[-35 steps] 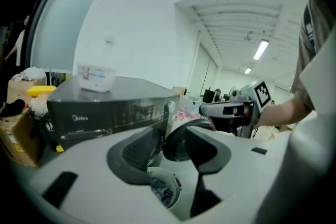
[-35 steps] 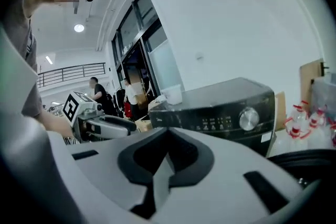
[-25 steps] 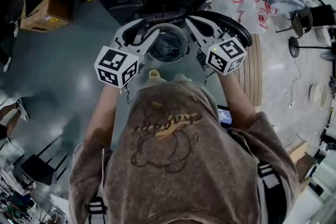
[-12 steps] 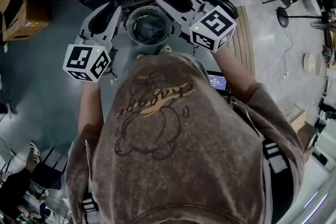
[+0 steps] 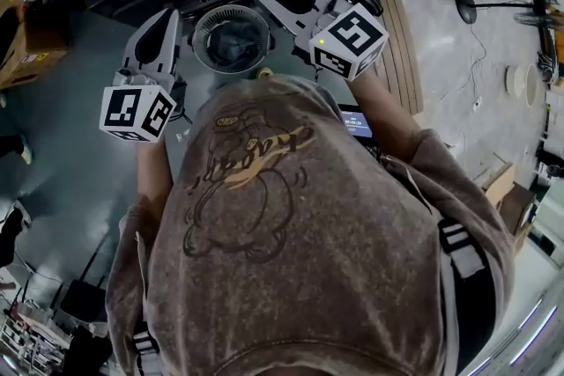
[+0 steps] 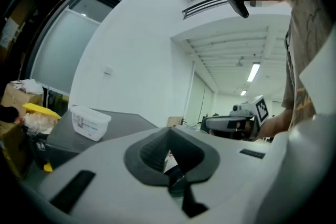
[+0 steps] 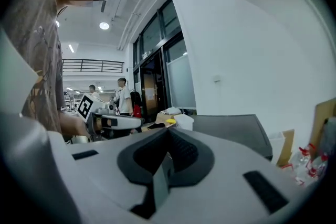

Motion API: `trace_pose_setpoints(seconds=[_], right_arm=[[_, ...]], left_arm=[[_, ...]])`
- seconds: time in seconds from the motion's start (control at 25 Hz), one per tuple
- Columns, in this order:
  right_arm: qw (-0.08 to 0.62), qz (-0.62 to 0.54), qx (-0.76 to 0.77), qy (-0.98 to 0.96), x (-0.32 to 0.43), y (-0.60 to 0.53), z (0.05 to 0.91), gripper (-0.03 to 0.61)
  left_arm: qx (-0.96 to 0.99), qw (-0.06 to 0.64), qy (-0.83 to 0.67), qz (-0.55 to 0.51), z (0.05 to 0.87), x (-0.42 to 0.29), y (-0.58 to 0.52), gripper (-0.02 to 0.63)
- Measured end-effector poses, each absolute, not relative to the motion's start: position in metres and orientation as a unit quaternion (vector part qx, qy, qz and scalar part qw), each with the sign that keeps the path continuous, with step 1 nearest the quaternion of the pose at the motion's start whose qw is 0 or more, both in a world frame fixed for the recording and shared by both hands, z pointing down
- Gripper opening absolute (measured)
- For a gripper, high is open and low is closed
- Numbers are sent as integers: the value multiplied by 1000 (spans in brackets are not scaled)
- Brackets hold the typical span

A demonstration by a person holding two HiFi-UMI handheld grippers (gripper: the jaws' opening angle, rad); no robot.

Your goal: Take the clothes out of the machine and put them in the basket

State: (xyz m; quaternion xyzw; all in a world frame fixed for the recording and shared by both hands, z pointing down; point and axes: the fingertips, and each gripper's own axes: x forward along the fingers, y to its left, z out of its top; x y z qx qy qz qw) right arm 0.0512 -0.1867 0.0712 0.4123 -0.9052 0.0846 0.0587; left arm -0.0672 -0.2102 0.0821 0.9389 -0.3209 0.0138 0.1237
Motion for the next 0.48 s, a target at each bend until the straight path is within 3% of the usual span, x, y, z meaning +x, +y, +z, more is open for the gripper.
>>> trace_pose_setpoints(seconds=[0.48], right_arm=[[20, 105, 442, -891, 74, -200, 113, -3]], left_arm=[[924, 123, -363, 10, 127, -58, -221, 8]])
